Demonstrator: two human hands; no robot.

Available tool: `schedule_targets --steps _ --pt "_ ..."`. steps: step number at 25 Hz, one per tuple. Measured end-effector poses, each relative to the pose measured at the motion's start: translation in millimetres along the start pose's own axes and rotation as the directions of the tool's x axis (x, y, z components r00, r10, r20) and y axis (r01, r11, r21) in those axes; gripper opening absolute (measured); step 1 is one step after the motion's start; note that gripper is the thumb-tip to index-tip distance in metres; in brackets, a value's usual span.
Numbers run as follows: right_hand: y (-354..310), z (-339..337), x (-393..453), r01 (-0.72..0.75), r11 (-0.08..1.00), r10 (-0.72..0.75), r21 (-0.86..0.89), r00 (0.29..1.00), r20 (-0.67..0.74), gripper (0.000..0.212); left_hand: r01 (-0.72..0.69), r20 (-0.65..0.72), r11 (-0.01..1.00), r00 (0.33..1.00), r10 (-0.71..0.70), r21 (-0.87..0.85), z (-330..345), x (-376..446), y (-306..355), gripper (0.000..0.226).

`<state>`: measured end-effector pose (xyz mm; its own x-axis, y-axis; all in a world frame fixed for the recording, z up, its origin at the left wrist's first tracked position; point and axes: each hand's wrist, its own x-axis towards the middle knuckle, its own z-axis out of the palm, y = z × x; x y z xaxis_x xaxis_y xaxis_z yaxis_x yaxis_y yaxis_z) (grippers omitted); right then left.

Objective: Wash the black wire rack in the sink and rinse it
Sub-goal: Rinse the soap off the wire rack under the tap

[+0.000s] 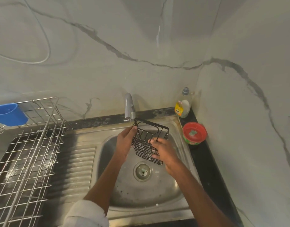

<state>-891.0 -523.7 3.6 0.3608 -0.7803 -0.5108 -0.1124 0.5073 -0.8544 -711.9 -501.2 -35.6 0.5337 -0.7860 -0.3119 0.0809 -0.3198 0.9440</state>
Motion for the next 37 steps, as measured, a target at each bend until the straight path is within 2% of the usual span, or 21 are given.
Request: schedule_targets --steps 2,4,5,7,8,9,10,11,12,13,15,16,17,20,21,23,25,28,33,37 --pt "0.6 1.4 -7.3 0.047 0.996 -0.047 -0.070 0.999 0.006 0.014 0.004 -0.027 1.000 1.000 -0.005 -0.011 -7.7 -1.4 -4.2 0.037" --pt "7.1 10.3 -14.5 0.183 0.956 -0.210 -0.228 0.972 -0.103 0.022 -0.002 -0.023 1.000 1.000 0.002 -0.022 -10.2 -4.8 -3.8 0.046" --pt "13.4 15.9 -15.6 0.234 0.919 -0.292 -0.317 0.945 -0.148 0.030 -0.008 -0.022 1.000 1.000 0.007 -0.028 -8.5 -7.2 -0.1 0.042" --pt "19.4 21.9 -15.7 0.272 0.898 -0.359 -0.346 0.908 -0.217 0.044 -0.008 -0.030 1.000 1.000 0.008 -0.027 -4.3 -7.1 5.3 0.034" --pt "20.1 21.0 -12.6 0.260 0.932 -0.319 -0.254 0.920 -0.227 0.044 -0.011 -0.033 1.000 0.999 0.010 -0.028 -3.3 -5.8 6.5 0.035" --pt "17.1 17.8 -10.5 0.213 0.974 -0.224 -0.073 0.954 -0.199 0.042 -0.015 -0.034 1.000 0.999 0.014 -0.024 -3.3 -2.9 5.9 0.038" --pt "15.4 12.6 -7.7 0.126 0.988 -0.115 0.092 0.986 -0.118 0.041 -0.024 -0.041 1.000 0.999 0.023 -0.019 -3.3 0.1 6.2 0.039" --pt "15.3 6.0 -6.8 0.081 0.986 -0.073 0.147 0.996 -0.059 0.043 -0.030 -0.057 1.000 0.998 0.030 -0.009 -4.0 2.9 7.3 0.036" --pt "15.7 -0.2 -9.3 0.124 0.990 -0.120 0.064 0.991 -0.055 0.046 -0.035 -0.076 0.999 0.997 0.035 -0.002 -5.5 6.6 6.6 0.030" --pt "17.9 -5.4 -10.1 0.203 0.973 -0.215 -0.110 0.970 -0.117 0.049 -0.038 -0.092 0.999 0.995 0.038 0.006 -7.3 9.3 6.9 0.027" --pt "18.8 -13.7 -3.7 0.289 0.839 -0.445 -0.462 0.852 -0.276 0.046 -0.056 -0.097 0.998 0.994 0.059 0.034 -12.3 13.8 8.2 0.022" --pt "13.4 -16.0 2.4 0.312 0.796 -0.508 -0.518 0.810 -0.292 0.044 -0.071 -0.080 0.996 0.994 0.074 0.045 -15.6 17.3 7.9 0.019" --pt "6.9 -16.4 10.1 0.329 0.785 -0.522 -0.525 0.808 -0.273 0.044 -0.082 -0.044 0.995 0.995 0.084 0.054 -18.9 20.1 7.6 0.018" --pt "-17.7 -10.1 28.1 0.270 0.836 -0.335 -0.477 0.940 -0.056 0.039 -0.072 0.101 0.994 0.993 0.063 0.080 -25.5 21.5 9.9 0.029" --pt "-20.3 -5.7 28.1 0.259 0.872 -0.272 -0.416 0.962 0.027 0.037 -0.058 0.135 0.996 0.990 0.048 0.074 -26.4 20.4 11.6 0.039" --pt "-22.1 6.7 19.3 0.233 0.944 -0.216 -0.234 0.972 0.094 0.036 -0.029 0.166 0.999 0.986 0.024 0.031 -28.8 18.6 15.5 0.056" --pt "-14.4 12.7 16.2 0.215 0.969 -0.208 -0.122 0.976 0.067 0.034 0.024 0.198 1.000 0.980 -0.027 0.014 -29.7 18.1 21.5 0.061" --pt "-4.2 20.3 17.0 0.177 0.981 -0.174 -0.077 0.984 0.046 0.032 0.078 0.241 0.997 0.968 -0.069 -0.027 -31.1 15.9 23.6 0.066" --pt "8.9 42.1 8.9 0.163 0.984 -0.157 -0.070 0.984 0.079 0.032 0.000 0.104 0.997 0.995 0.008 -0.081 -46.7 -7.6 2.0 0.061" --pt "11.0 49.3 -0.2 0.169 0.984 -0.166 -0.051 0.984 0.066 0.032 -0.050 0.054 0.998 0.997 0.051 -0.036 -60.2 -23.9 -13.6 0.070"
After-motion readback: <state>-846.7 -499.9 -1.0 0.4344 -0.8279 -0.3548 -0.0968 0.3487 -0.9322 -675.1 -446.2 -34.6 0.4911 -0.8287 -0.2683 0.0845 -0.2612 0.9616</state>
